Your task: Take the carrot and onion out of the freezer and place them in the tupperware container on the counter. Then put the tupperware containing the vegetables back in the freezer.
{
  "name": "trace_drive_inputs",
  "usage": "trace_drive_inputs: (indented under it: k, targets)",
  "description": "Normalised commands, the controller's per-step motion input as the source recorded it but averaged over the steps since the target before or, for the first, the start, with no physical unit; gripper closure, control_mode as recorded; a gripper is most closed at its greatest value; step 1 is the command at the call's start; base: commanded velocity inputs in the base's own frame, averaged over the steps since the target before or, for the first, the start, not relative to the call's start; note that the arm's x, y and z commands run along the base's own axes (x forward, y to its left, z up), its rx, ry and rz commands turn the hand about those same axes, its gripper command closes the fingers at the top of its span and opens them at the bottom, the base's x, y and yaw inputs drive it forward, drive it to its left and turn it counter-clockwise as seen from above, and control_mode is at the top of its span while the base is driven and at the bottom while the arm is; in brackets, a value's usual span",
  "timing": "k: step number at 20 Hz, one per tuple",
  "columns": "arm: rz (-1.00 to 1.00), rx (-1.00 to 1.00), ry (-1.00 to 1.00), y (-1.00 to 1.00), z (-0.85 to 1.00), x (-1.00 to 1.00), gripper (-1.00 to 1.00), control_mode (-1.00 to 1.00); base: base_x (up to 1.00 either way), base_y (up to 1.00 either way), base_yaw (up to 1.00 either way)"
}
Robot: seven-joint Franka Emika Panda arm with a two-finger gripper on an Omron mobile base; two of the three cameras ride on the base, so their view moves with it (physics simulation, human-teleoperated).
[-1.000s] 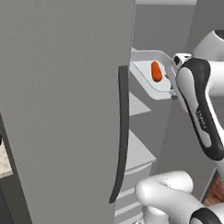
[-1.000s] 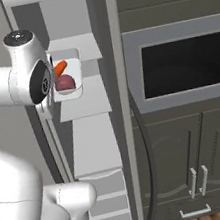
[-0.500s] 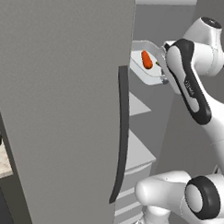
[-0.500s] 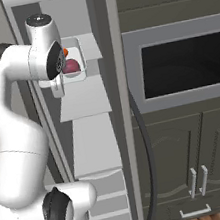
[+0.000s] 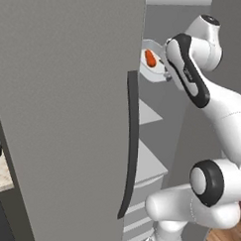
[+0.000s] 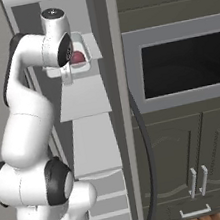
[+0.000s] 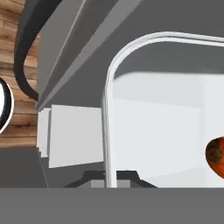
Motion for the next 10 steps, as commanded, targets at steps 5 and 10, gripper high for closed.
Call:
trace_drive_inputs:
  k: [5,10]
  targets:
    - [0.0,0.0,0.0,0.03,0.0,0.79,1.0,-1.0,0.0,0.0,0.0]
    - [0.0,0.0,0.0,0.08,0.0,0.75,1.0,-1.0,0.0,0.0,0.0]
